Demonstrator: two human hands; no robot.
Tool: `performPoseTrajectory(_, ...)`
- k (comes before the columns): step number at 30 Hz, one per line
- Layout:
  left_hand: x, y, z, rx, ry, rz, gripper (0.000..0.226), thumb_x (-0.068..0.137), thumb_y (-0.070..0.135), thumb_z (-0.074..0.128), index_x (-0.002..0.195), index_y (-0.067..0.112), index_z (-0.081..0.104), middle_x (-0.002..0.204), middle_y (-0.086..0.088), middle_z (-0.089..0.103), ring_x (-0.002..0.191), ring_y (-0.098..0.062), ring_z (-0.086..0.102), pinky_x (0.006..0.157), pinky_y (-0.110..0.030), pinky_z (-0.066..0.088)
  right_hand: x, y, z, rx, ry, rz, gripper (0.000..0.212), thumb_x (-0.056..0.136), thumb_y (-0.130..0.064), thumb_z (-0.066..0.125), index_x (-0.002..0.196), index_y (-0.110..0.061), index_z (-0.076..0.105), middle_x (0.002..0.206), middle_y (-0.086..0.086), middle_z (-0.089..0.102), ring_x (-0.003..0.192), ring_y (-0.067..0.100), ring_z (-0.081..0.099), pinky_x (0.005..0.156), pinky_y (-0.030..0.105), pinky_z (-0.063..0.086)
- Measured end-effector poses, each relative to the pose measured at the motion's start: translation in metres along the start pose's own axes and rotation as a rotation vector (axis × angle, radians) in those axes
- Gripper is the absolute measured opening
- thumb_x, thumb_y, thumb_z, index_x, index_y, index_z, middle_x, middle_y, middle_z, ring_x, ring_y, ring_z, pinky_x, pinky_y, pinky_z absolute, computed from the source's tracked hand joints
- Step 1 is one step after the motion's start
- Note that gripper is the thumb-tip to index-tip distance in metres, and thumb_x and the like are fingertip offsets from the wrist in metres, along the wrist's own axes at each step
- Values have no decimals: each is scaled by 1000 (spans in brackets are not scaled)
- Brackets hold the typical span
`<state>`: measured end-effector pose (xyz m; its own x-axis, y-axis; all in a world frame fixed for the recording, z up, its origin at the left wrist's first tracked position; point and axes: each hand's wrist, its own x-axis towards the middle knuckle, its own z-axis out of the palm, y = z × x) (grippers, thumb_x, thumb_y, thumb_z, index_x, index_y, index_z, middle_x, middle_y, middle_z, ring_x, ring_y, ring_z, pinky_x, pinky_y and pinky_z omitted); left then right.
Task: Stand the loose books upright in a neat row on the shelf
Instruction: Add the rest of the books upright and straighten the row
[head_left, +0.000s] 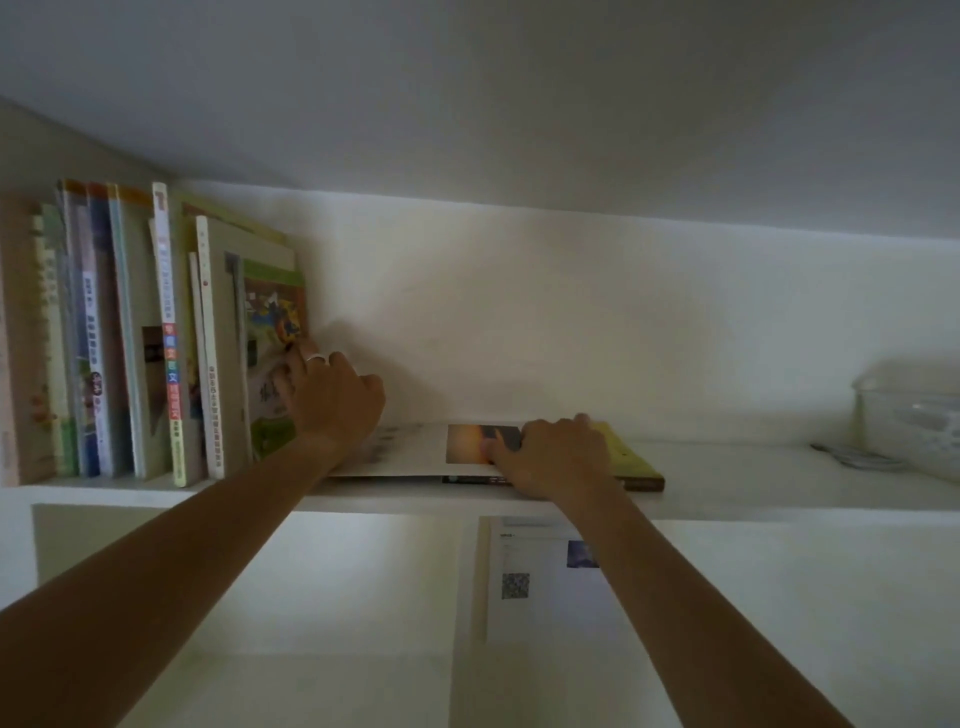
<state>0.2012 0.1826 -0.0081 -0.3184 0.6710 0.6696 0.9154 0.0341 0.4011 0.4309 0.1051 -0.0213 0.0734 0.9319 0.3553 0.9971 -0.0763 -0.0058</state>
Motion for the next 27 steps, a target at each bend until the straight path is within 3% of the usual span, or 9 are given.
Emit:
performPoseTrajectory(6,10,-5,-20,-36,-143,-13,43,90,34,53,121,7,66,156,-20,32,144,-41,25,119,-54,19,-16,-51,-2,114,53,-137,88,90,-84,19,129,-19,63,127,17,63,125,35,44,97,45,40)
performPoseTrajectory(8,16,-8,-29,-63,-169,-18,41,90,34,54,116,6,68,147,-23,41,136,-43,37,112,-52,31,-20,-52,-5,145,-41,-203,89,83,-92,21,137,-31,58,137,18,55,132,36,37,102,48,34)
performPoseTrajectory(10,24,-13,-39,-152,-175,-26,36,90,34,54,98,2,69,125,-25,57,108,-40,55,86,-41,48,-20,-40,-10,148,-150,-251,90,75,-98,27,147,-48,46,152,16,39,143,38,25,111,54,28)
performPoseTrajectory(12,27,-18,-48,-280,-182,-27,33,90,27,54,80,-3,64,95,-24,66,78,-33,58,59,-30,44,-13,-21,-18,166,-200,-316,95,68,-99,42,150,-51,39,161,9,26,149,35,19,117,55,26)
performPoseTrajectory(13,26,-22,-52,-334,-189,-28,32,91,21,54,79,-6,64,86,-22,66,74,-31,58,56,-29,43,-8,-12,-22,200,-198,-368,94,69,-95,51,149,-47,44,159,5,31,147,31,28,116,52,33)
performPoseTrajectory(16,18,-29,-59,-425,-146,10,26,93,11,56,95,-12,69,92,-26,69,78,-28,59,66,-34,52,7,4,-32,203,-131,-530,75,79,-77,66,141,-35,58,132,-5,60,114,17,58,96,38,51)
performPoseTrajectory(22,15,-31,-68,-562,-68,7,16,104,17,47,103,10,61,100,-14,63,107,-38,63,81,-35,49,10,-20,-17,-91,282,-748,57,91,-35,60,146,-29,47,137,-3,59,112,20,60,86,35,53)
performPoseTrajectory(25,14,-32,-79,-803,-118,-105,22,107,27,41,88,27,53,91,3,55,116,-38,59,97,-40,46,15,-18,-11,-64,330,-658,54,98,-46,58,148,-33,42,132,-1,64,112,22,63,97,40,48)
performPoseTrajectory(27,12,-31,-85,-1078,-183,-225,20,105,31,44,86,29,53,90,3,55,106,-32,60,107,-40,45,17,-15,-5,-59,314,-562,46,100,-56,50,140,-34,49,114,2,71,96,24,67,81,33,50)
